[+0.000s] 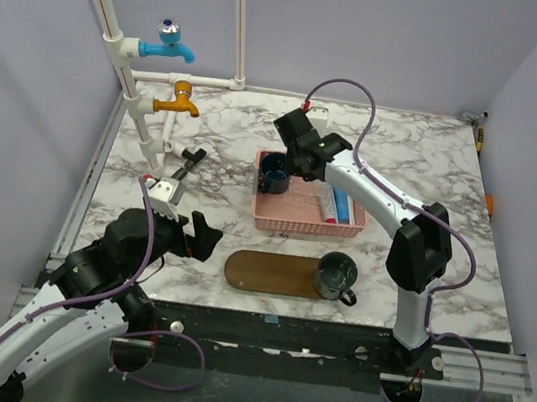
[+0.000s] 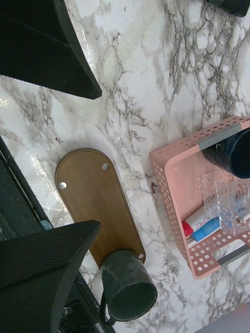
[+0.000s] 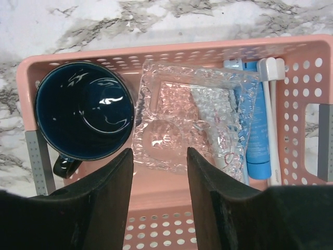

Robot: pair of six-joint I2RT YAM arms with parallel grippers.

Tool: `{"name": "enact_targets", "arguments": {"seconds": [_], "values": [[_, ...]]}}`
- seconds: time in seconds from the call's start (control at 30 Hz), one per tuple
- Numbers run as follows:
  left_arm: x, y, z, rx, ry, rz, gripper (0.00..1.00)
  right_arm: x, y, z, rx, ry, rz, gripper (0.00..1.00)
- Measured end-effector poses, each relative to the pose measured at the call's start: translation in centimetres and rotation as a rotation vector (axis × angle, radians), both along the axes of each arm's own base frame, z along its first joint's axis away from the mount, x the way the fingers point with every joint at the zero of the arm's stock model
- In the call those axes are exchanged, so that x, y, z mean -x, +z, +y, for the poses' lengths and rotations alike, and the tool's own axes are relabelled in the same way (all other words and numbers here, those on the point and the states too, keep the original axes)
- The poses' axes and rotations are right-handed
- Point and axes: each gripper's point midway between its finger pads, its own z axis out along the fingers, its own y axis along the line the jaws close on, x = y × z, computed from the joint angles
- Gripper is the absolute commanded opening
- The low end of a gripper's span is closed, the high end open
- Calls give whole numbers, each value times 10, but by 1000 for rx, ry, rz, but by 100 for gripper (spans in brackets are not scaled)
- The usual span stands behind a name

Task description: Prepare toiletry sets of a toothbrush and toothpaste on the tray

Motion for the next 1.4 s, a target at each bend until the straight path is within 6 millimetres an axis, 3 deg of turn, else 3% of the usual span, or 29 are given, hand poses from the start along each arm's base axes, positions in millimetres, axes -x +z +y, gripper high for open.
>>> {"name": "enact_targets", "arguments": {"seconds": [0.9,1.4], "values": [[-1,2,0,6,-5,-25,99,1,-34,-23,103,-141,25,45],[-1,1,0,3,-6,-24,99,-2,-43,-34,126,-167,38,33]]}}
